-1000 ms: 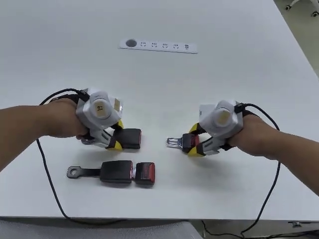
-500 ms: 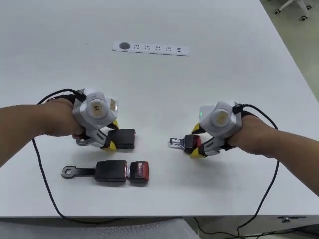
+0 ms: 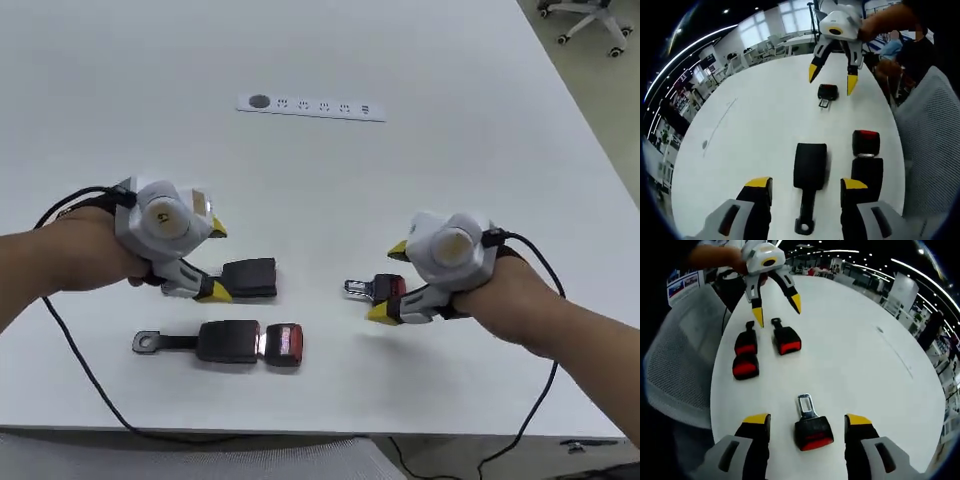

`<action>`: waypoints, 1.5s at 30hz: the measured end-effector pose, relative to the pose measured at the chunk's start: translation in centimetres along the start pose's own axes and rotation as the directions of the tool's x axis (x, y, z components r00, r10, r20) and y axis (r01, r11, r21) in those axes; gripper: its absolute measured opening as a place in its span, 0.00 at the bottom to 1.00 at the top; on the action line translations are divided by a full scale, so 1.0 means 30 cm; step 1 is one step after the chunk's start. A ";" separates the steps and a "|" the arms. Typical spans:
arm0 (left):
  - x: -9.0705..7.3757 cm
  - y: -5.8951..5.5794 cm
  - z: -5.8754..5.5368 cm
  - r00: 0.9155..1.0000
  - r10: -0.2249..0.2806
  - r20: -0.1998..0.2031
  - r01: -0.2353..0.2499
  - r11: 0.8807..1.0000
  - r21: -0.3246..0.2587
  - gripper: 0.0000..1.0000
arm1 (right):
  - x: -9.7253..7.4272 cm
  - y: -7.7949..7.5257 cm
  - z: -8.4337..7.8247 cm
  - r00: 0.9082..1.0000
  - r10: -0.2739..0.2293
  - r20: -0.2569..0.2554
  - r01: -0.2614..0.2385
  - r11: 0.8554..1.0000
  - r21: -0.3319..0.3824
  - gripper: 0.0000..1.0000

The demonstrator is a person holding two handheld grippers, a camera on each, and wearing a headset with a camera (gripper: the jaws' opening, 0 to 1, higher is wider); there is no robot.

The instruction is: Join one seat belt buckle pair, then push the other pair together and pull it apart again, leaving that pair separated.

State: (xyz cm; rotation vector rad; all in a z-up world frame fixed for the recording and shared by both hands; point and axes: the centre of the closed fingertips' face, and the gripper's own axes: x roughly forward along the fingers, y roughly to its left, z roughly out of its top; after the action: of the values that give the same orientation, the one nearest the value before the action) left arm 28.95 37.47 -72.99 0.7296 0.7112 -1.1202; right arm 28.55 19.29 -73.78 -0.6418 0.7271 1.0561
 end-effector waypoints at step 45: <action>-0.245 -0.133 -0.302 0.950 0.310 -0.034 -0.302 0.889 -0.343 1.00 | -0.111 0.117 -0.086 0.976 -0.215 0.041 0.207 0.968 0.140 0.99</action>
State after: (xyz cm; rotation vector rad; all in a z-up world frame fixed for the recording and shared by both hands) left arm 21.91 47.60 -72.86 0.5061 0.7216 -0.6887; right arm 23.72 16.81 -73.15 -0.5578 0.6601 0.8181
